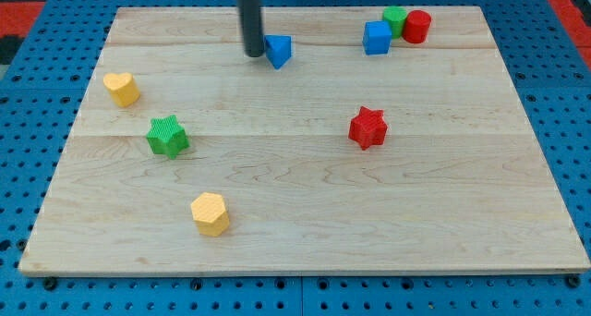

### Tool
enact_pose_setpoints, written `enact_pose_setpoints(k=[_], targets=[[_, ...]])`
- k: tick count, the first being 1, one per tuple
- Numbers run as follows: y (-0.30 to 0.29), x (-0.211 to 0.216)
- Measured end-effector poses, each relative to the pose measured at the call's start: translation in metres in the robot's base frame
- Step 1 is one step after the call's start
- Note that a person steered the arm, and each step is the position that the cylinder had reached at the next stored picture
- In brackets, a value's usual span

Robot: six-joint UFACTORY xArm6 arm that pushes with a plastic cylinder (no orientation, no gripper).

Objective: Push the red star into the triangle

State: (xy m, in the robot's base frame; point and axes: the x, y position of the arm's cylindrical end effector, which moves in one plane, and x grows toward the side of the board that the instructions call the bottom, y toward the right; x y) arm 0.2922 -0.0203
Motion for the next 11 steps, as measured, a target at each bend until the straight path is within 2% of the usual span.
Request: enact_pose_setpoints(k=[1,2,4,5,7,8,9,10,11], targets=[[0.084,0.012],[0.129,0.014],[0.169,0.164],[0.136,0.180],[0.064,0.106],[0.041,0.103],[0.054,0.065],[0.104,0.029],[0.112,0.058]])
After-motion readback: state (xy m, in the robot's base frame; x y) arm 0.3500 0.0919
